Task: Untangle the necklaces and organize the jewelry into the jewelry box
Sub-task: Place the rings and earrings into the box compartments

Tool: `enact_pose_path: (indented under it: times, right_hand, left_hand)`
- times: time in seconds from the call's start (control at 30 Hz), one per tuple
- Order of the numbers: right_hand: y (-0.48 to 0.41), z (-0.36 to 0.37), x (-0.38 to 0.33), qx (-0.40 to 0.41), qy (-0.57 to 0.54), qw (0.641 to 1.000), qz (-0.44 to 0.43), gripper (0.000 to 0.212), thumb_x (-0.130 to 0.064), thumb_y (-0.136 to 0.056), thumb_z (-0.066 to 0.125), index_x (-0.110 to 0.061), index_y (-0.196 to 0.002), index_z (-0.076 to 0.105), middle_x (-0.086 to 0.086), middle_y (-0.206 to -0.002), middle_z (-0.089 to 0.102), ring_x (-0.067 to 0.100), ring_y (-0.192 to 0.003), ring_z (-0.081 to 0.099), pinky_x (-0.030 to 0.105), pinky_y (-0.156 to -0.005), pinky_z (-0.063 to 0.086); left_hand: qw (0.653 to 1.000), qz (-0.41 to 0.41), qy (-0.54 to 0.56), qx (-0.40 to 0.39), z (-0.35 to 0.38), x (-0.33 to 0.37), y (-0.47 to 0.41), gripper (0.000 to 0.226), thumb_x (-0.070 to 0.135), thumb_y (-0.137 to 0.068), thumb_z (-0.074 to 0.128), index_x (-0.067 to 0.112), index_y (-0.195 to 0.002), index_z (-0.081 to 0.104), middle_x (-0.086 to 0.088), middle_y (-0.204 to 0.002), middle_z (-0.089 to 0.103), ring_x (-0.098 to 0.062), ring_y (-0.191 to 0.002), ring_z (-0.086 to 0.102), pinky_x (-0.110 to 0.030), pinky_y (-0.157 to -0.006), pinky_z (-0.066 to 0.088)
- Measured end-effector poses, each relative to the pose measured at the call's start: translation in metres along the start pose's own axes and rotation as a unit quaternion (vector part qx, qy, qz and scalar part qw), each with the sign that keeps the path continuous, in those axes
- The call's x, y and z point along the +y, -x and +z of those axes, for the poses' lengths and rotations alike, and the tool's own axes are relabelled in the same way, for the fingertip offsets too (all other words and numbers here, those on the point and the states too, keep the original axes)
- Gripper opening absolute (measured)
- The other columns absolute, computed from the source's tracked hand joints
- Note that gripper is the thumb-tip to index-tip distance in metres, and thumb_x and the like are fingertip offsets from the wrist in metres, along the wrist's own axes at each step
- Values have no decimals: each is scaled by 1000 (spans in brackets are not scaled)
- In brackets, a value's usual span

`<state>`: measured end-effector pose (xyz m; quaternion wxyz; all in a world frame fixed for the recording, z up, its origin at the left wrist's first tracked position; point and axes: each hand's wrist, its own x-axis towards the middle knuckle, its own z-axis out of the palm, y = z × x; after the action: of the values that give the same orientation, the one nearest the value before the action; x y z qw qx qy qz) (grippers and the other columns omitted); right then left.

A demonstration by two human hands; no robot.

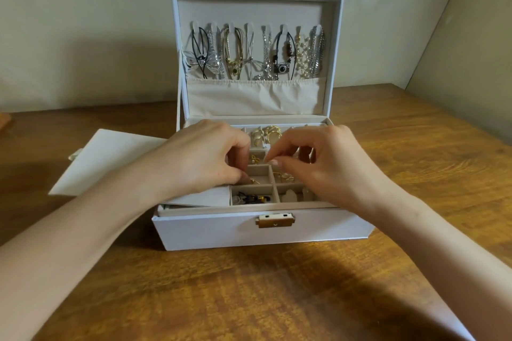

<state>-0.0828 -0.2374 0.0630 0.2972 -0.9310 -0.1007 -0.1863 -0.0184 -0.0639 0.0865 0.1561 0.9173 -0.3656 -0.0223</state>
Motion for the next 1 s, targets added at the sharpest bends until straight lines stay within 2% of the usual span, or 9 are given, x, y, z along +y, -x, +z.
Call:
enact_pose_path:
  times: [0.07, 0.17, 0.27, 0.47, 0.6, 0.7, 0.8, 0.9, 1.0]
  right_hand:
    - [3, -1, 1, -32, 19, 999, -21, 23, -14, -79, 59, -32, -78, 74, -14, -74, 59, 11, -64, 53, 34, -61, 47]
    - [6, -2, 2, -52, 34, 998, -24, 34, -16, -70, 46, -35, -76, 75, -12, -80, 54, 6, -69, 50, 31, -62, 45]
    - [7, -2, 0, -58, 54, 997, -19, 38, -14, -71, 45, -37, -78, 74, -12, -84, 53, 6, -68, 48, 31, -61, 45]
    - [7, 1, -8, -127, 146, 981, -25, 50, -1, -79, 45, -36, -105, 70, -3, -102, 50, 16, -81, 49, 38, -66, 46]
    - [8, 1, -4, -78, 130, 988, -39, 52, -8, -73, 38, -35, -101, 72, -3, -94, 51, 20, -77, 53, 36, -60, 46]
    - [7, 3, -2, -80, 130, 987, -46, 51, -4, -74, 41, -35, -100, 73, -5, -92, 50, 16, -76, 51, 36, -60, 46]
    - [7, 2, 4, -6, 52, 998, -33, 49, 2, -73, 43, -30, -91, 75, -9, -83, 50, 6, -67, 46, 28, -54, 39]
    - [9, -6, 8, 35, 5, 999, -20, 46, 7, -75, 47, -30, -86, 73, -8, -83, 55, 7, -66, 50, 26, -55, 39]
    - [10, -20, 12, 64, -35, 997, 2, 40, 6, -78, 49, -25, -83, 74, -9, -82, 59, 9, -68, 52, 19, -57, 41]
  left_hand:
    - [1000, 8, 27, -7, -3, -1, 1, 15, 25, -78, 73, 30, -71, 61, 22, -60, 58, 9, -59, 49, -13, -50, 36]
    - [998, 18, 49, 19, -9, -3, 1, 10, 23, -81, 69, 31, -80, 65, 17, -80, 62, 0, -68, 50, -15, -59, 39]
    - [999, 35, 18, -3, -13, -3, 2, 14, 25, -85, 65, 37, -79, 64, 19, -83, 59, -3, -74, 51, -18, -66, 40]
    - [996, 63, -57, -34, -9, -8, 0, 26, 23, -91, 53, 48, -85, 56, 21, -85, 44, 9, -82, 40, -11, -66, 30]
    - [997, 55, -43, -29, -12, -10, -1, 25, 23, -91, 52, 46, -85, 61, 19, -87, 46, 8, -83, 41, -12, -68, 33]
    - [999, 44, -17, 0, -17, -11, 1, 17, 25, -90, 56, 38, -89, 67, 18, -90, 51, -1, -81, 48, -21, -72, 40]
    - [999, 37, -2, 29, -22, -15, 3, 12, 29, -88, 59, 37, -91, 67, 18, -91, 57, -1, -80, 52, -21, -71, 42]
    - [998, 7, 6, 67, -29, -28, 9, 8, 38, -83, 60, 37, -89, 63, 18, -91, 58, 3, -83, 53, -17, -68, 40]
    - [984, -77, -44, 153, -37, -51, 22, 26, 41, -81, 61, 31, -104, 59, 7, -101, 50, -13, -104, 50, -33, -85, 43]
